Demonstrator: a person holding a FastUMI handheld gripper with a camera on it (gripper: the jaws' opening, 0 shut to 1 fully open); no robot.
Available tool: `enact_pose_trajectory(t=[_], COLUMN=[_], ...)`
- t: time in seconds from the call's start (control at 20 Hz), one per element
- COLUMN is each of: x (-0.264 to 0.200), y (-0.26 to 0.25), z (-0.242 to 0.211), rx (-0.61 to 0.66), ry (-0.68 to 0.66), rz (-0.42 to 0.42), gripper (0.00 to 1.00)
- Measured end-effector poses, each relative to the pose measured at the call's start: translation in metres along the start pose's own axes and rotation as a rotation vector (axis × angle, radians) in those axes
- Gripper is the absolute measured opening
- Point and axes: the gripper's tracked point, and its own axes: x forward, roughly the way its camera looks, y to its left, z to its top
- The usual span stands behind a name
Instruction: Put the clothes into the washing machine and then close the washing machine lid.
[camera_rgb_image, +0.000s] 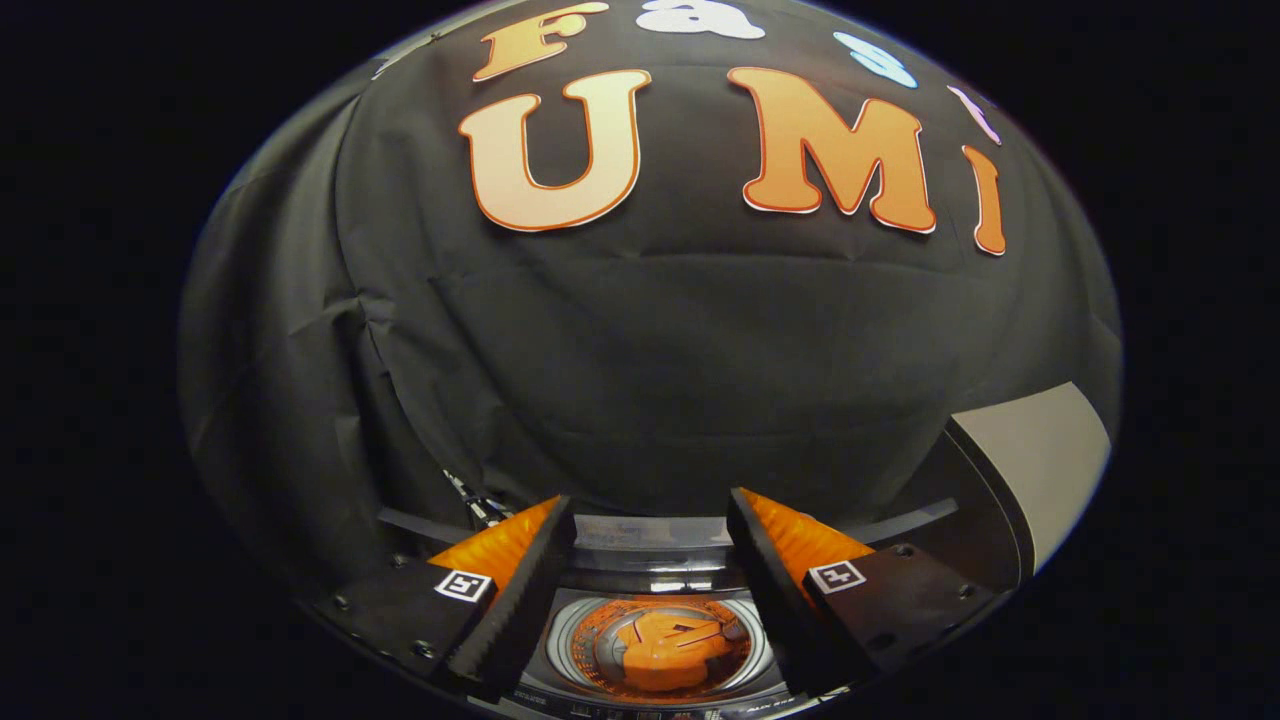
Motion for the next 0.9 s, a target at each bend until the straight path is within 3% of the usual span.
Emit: enact_pose_trajectory(t=[0.3, 0.65, 0.9], x=[-0.019, -0.024, -0.029], y=[0.001, -0.002, -0.007], z=[-0.026, -0.104, -0.105], rx=[0.002, 0.078, 0.08], ry=[0.027, 0.18, 0.183], rz=[0.008, 0.021, 0.023], gripper=[0.99, 1.0, 0.99])
